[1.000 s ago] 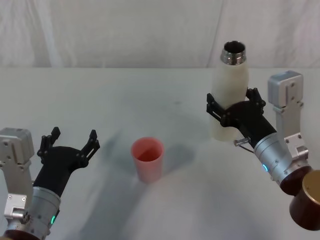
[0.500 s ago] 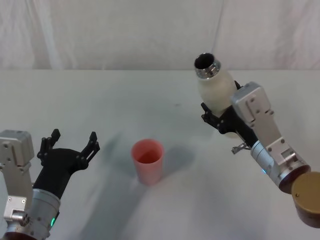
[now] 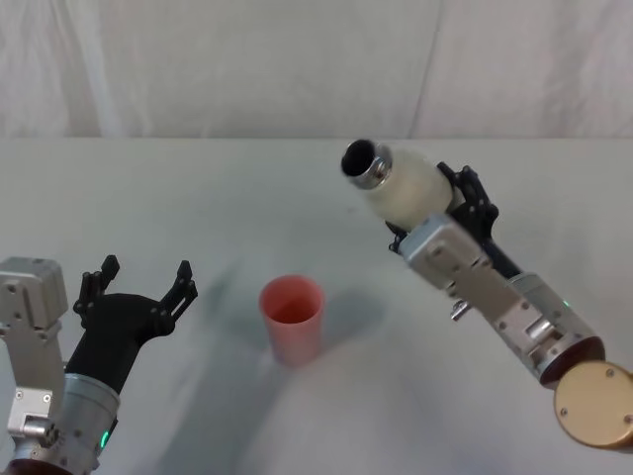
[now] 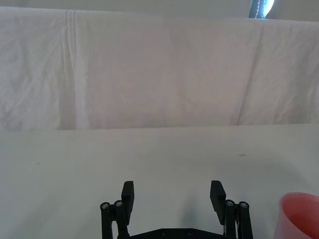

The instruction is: Grasp the thermos with one hand and pour water into the cup lid.

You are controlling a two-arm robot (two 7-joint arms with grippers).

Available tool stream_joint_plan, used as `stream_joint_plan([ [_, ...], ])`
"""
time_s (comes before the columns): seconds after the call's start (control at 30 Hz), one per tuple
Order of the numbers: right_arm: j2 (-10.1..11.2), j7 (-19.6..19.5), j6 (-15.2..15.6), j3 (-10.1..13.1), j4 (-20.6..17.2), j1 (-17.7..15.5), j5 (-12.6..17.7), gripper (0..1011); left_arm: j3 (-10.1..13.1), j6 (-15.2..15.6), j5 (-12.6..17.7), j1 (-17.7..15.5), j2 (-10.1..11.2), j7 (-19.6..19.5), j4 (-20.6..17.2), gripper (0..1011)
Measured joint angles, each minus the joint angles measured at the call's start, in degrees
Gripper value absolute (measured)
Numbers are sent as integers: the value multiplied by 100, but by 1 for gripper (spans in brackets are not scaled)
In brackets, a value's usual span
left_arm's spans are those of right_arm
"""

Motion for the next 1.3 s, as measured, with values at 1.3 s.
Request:
stream_joint_plan([
  [1.3, 346, -464, -222, -724, 728, 403, -2181, 960, 0, 0, 0, 0, 0, 0, 0, 1001],
])
